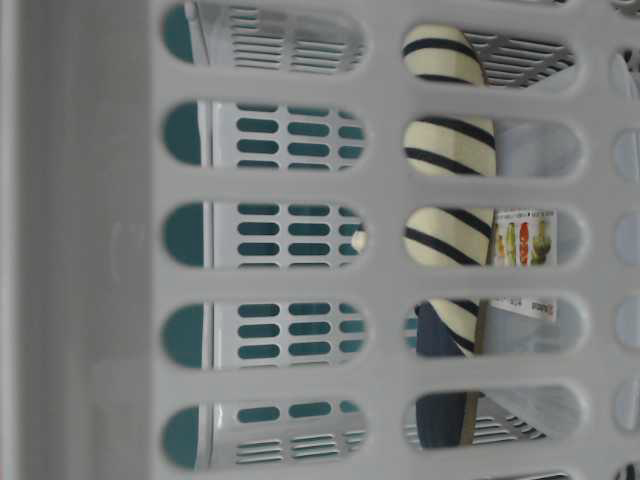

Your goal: Pick up the orange cloth from the shopping basket with the left arm.

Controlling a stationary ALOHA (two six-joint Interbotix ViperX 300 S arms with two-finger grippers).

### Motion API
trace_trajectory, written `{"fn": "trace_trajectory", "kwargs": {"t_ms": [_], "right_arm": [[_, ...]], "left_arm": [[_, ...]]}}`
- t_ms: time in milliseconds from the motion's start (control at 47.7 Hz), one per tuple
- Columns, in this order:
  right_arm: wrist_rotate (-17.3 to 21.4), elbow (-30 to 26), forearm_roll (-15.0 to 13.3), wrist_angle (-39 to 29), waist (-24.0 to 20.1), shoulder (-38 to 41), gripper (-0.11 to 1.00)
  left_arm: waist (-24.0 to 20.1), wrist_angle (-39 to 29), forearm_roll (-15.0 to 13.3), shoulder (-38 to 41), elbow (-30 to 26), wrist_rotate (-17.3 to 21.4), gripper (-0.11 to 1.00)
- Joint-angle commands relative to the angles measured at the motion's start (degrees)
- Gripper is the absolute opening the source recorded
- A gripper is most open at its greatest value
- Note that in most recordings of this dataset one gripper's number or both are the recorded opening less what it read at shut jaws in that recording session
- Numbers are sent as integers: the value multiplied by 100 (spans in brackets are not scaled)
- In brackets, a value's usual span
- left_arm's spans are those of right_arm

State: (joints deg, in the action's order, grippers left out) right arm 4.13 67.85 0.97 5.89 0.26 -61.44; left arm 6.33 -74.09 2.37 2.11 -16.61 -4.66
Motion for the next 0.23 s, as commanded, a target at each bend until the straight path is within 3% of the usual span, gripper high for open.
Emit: {"fn": "trace_trajectory", "kwargs": {"t_ms": [0, 210], "right_arm": [[9, -53, 18, 26, 0, 26, 75], [9, -35, 9, 26, 0, 18, 75]], "left_arm": [[-9, 18, 18, -70, -44, 9, 15], [0, 26, 18, -62, -44, 0, 15]]}}
